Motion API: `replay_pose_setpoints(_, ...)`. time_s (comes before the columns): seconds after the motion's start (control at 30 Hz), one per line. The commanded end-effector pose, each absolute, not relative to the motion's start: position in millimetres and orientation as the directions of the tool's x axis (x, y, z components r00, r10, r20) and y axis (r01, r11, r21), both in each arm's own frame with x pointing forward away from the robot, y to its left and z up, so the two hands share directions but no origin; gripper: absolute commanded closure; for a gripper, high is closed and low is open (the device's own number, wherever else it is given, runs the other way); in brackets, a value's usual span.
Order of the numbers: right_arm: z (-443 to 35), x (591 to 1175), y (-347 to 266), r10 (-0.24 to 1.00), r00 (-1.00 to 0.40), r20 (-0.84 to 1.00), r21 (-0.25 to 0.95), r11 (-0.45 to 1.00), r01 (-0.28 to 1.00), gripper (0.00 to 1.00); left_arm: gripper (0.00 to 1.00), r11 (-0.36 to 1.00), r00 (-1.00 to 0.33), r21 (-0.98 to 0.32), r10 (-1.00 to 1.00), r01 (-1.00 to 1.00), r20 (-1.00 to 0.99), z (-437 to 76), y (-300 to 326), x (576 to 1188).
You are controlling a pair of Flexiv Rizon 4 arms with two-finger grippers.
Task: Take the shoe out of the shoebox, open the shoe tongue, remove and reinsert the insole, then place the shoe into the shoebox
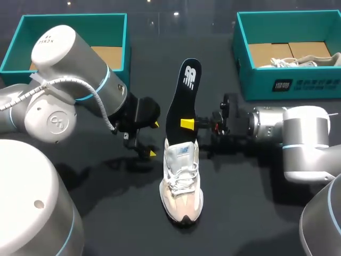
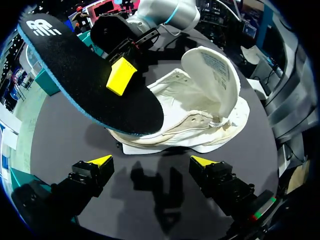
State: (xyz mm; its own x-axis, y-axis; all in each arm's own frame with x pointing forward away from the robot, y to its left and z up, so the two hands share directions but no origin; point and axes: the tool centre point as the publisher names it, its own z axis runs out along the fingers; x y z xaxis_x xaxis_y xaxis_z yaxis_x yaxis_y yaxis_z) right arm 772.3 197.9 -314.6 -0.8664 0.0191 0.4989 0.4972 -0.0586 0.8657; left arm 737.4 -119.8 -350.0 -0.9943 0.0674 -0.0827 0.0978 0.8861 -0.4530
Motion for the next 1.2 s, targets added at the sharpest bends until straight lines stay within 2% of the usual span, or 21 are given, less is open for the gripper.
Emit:
replay_pose_setpoints(0.03, -321.7, 773.0, 199.6, 0.013, -0.861, 0.509, 0.860, -0.052, 0.508, 1.00, 0.00, 0.886, -0.994, -0.453, 0.067, 0.098, -0.085, -350.7, -119.4, 736.6)
replay_pose_setpoints(1.2, -364.6, 722.0, 205.4, 0.012, -0.774, 0.633, 0.774, 0.022, 0.633, 1.00, 0.00, 0.886, -0.994, -0.453, 0.067, 0.098, -0.085, -350.7, -119.4, 736.6)
